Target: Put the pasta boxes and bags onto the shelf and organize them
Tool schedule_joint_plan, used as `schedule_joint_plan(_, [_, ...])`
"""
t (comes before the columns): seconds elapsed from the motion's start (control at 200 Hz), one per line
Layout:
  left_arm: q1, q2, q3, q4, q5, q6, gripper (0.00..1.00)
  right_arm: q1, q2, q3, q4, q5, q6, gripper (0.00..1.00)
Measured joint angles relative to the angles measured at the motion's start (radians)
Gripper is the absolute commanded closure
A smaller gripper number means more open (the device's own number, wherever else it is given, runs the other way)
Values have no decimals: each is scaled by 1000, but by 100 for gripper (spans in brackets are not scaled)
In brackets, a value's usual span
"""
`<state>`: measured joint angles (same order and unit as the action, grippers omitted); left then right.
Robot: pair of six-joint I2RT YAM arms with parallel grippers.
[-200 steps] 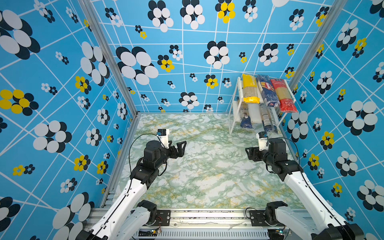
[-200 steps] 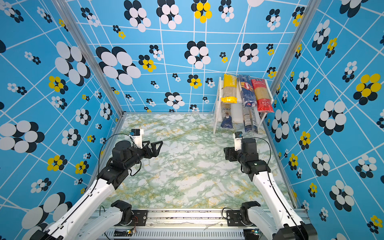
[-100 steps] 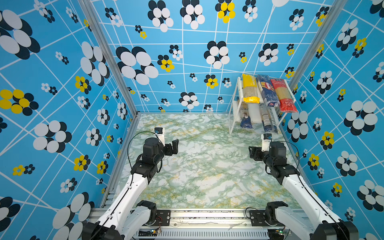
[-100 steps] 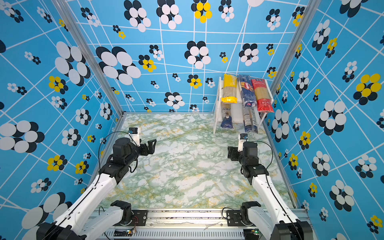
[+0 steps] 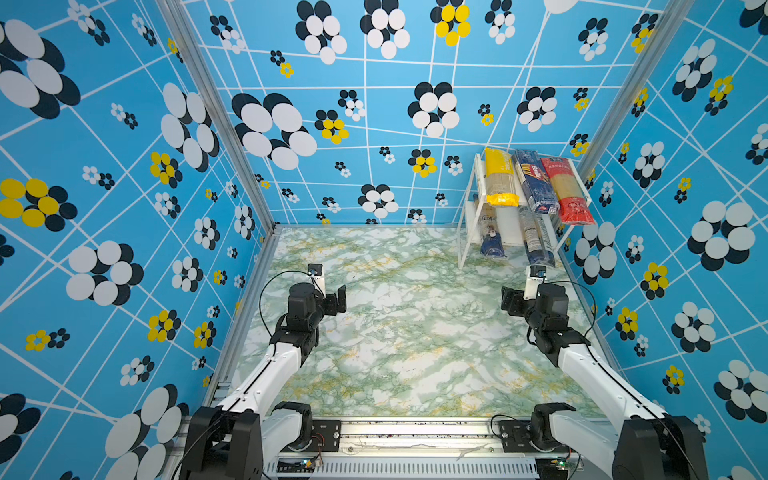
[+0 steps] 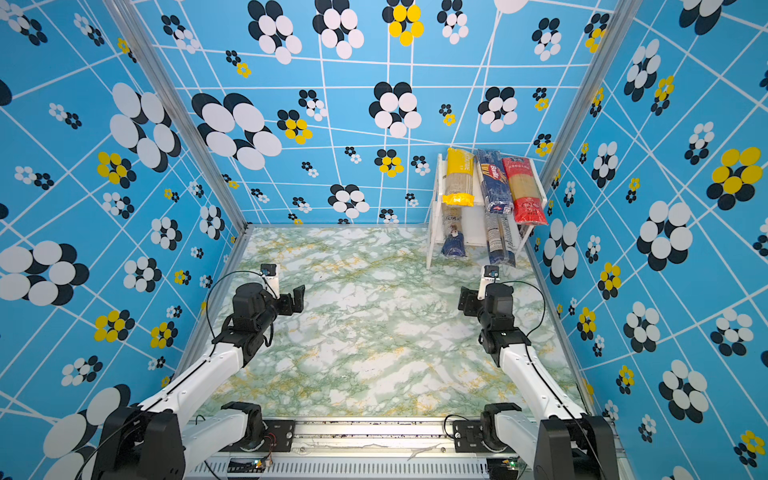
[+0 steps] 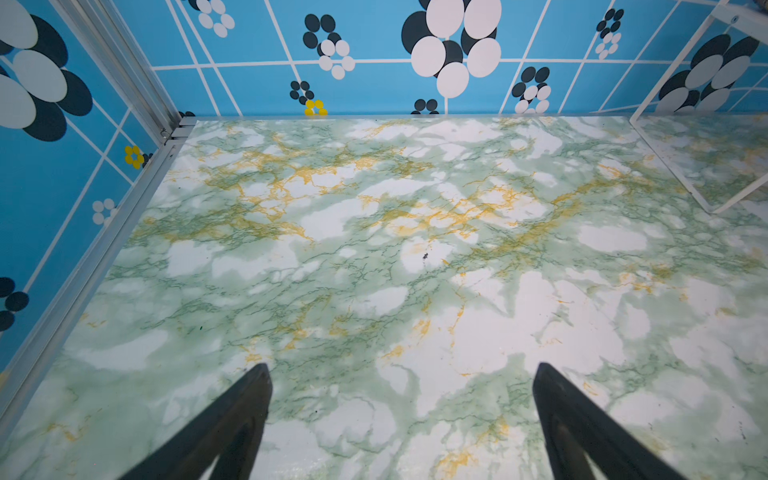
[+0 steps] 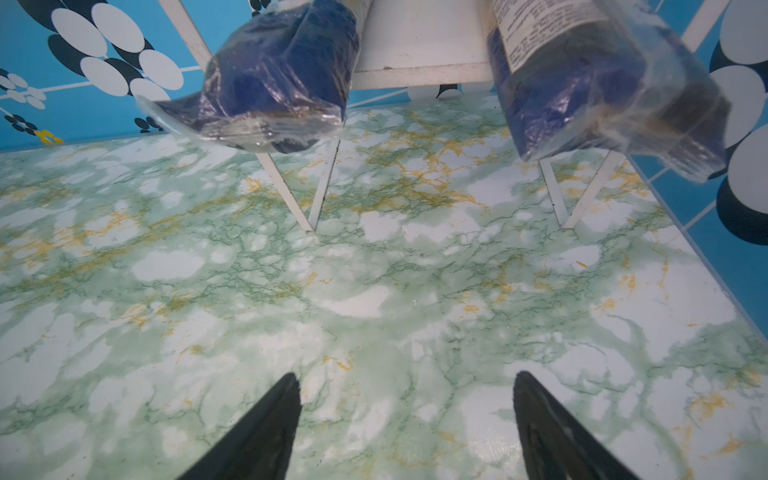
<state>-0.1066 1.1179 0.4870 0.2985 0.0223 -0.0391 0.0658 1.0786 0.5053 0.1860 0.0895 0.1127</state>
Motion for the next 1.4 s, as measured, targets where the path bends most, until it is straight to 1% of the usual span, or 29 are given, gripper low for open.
schedule_joint_plan(0.185, [24,74,-27,104,3,32,1,-4,30,-38,82,53,4,17])
schedule_joint_plan(0.41, [69,150,-58,233,19,32,1,-25,63,-90,201,115,28,17])
schedule_joint_plan(0.69, [94,248,-73,329,57,24,1,-26,106,-126,337,123,11,17])
schedule_joint_plan(0.99, [95,259,-73,354,60,24,1,-26,256,-131,463,131,-39,18])
schedule_joint_plan(1.205, [95,364,-75,470,60,26,1,-26,295,-136,552,135,-51,18])
schedule_joint_plan(1.405, [95,403,-81,532,60,30,1,-25,328,-159,632,134,-61,18])
